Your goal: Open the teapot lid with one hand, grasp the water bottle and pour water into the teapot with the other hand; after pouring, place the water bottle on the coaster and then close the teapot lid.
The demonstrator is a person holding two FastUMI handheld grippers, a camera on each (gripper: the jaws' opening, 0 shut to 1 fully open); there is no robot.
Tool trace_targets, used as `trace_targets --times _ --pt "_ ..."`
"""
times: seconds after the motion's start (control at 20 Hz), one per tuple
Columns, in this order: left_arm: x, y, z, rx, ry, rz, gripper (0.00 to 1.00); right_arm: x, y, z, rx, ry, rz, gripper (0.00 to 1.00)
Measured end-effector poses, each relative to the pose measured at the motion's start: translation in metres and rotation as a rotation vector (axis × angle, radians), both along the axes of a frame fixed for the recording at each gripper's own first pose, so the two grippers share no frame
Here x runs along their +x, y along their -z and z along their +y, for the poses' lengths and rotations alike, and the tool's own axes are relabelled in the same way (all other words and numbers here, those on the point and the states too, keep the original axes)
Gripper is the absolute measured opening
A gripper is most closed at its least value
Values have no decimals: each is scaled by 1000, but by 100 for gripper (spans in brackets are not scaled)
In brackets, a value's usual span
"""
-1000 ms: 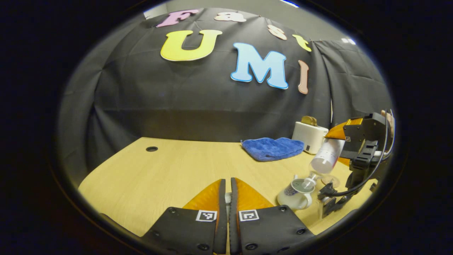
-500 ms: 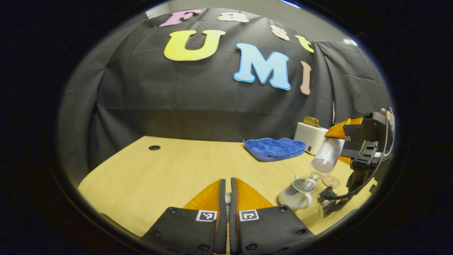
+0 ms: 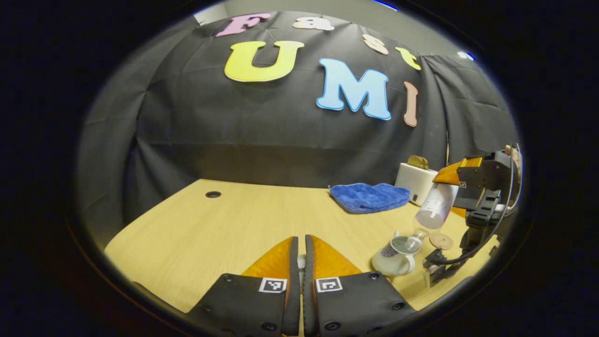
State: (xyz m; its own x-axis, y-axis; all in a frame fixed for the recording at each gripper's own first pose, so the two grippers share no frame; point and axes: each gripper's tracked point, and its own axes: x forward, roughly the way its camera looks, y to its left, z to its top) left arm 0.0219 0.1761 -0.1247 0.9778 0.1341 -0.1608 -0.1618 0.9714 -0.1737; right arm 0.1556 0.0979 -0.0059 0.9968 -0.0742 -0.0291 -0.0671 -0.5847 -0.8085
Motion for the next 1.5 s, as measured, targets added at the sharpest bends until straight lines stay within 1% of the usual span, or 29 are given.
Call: trace_targets --times 0.1,0.25,0.3,0.35,0.4,0.55,0.6,0.65,0.7,0.85,1.05,1.1,1.15,1.25,1.3,1.35,1.4,1.45,1.5 --pt "-2 -3 0 0 -25 4 11 2 1 -2 26 -8 3 71" --pt "-8 -6 -2 -2 -64 21 11 7 13 -13 121 3 40 71" --pt "-8 -9 -4 2 -76 23 9 8 16 -15 163 3 51 71" --pt "-9 -11 -4 9 -90 28 9 10 20 -17 213 -2 61 71" --pt "-10 -12 -5 16 -105 36 11 10 24 -17 265 -3 76 71" --pt "-13 -22 -6 10 -151 52 11 10 38 -19 420 -12 125 71" --pt "-13 -24 -7 9 -166 57 11 10 42 -19 468 -7 144 72" --pt "-12 -27 -7 7 -181 60 9 9 49 -21 520 4 169 71" --pt "-11 -31 -8 2 -195 61 11 8 56 -23 579 16 194 72" --pt "-6 -40 -12 5 -223 64 11 5 68 -30 763 33 257 71" --pt "5 -50 -29 22 -224 67 11 4 82 -44 995 74 330 71" --pt "9 -51 -36 22 -219 68 8 4 86 -47 1053 80 347 72" --pt "13 -53 -44 21 -212 68 11 4 88 -49 1104 74 358 72" --pt "20 -57 -61 26 -190 67 11 -1 91 -57 1172 73 362 72" --pt "22 -59 -69 29 -179 65 8 -4 93 -60 1205 70 366 72" --pt "27 -60 -78 31 -165 62 8 -8 95 -62 1246 65 371 72" --pt "32 -61 -86 33 -151 62 11 -10 99 -64 1291 65 376 72" --pt "36 -61 -94 34 -137 62 11 -13 102 -65 1342 68 382 72" --pt "39 -62 -100 35 -125 63 9 -16 104 -69 1398 80 386 72"
